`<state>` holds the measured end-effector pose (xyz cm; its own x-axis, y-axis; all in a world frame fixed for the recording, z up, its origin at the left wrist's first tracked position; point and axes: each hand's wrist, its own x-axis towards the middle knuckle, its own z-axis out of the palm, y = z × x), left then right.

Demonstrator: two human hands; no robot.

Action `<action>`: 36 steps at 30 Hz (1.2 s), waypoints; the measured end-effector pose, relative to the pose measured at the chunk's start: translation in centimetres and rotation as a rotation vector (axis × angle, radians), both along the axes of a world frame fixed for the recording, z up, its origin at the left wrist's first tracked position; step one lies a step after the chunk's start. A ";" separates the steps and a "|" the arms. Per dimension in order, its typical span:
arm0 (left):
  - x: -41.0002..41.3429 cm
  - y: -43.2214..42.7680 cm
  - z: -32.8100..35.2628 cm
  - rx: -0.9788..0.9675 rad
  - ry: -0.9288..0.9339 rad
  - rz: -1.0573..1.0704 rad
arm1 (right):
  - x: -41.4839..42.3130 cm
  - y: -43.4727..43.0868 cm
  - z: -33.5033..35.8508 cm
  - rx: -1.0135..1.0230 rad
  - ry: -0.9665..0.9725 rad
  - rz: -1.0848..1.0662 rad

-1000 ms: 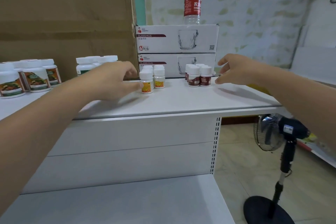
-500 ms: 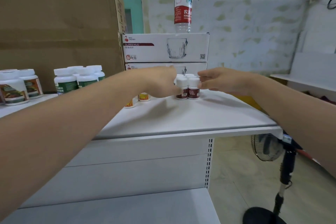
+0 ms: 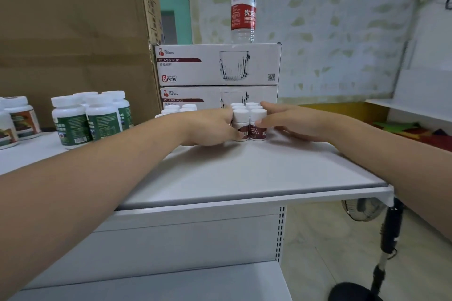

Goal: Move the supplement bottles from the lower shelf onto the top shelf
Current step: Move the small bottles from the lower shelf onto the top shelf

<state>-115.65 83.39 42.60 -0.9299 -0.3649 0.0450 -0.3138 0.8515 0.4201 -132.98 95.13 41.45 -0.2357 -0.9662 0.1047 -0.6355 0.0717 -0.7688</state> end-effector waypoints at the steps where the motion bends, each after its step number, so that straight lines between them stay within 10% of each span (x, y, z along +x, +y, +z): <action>1: -0.2 -0.3 -0.1 -0.006 -0.001 0.011 | 0.0 -0.1 -0.1 -0.015 0.022 0.001; 36: -0.5 -0.2 -1.8 0.122 0.200 0.008 | 2.8 0.9 0.1 0.073 0.277 -0.142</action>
